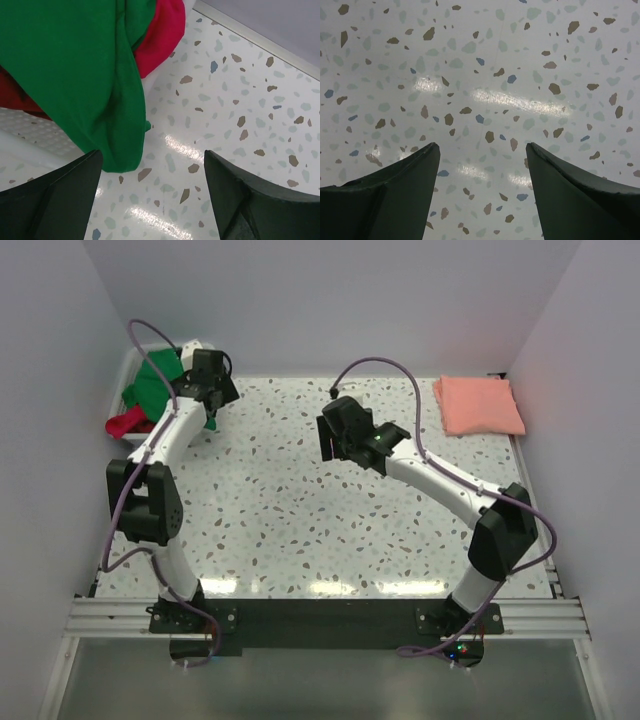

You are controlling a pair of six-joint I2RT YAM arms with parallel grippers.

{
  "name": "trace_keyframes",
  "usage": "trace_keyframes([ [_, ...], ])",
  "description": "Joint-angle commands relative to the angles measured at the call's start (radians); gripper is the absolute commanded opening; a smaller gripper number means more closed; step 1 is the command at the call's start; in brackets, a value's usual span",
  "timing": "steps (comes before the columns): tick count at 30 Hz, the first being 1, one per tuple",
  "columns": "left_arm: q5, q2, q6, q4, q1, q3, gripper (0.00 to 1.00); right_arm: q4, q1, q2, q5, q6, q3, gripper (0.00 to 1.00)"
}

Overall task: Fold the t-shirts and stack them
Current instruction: Grab the tshirt from the pile

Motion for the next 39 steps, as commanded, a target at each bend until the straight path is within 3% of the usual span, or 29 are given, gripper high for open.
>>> trace_keyframes([
  [1,0.017,0.04,0.022,-0.01,0.021,0.085,0.86,-0.005,0.004,0.034,-0.009,0.001,0.053,0.74],
  [24,-0.058,0.169,0.085,-0.013,0.09,0.152,0.83,-0.048,-0.005,0.172,-0.041,-0.064,0.191,0.74],
  [33,-0.034,0.226,0.082,-0.006,0.105,0.163,0.61,-0.057,-0.013,0.192,-0.037,-0.054,0.198,0.74],
  [39,-0.034,0.223,0.079,-0.012,0.113,0.162,0.3,-0.066,-0.015,0.198,-0.041,-0.042,0.203,0.73],
])
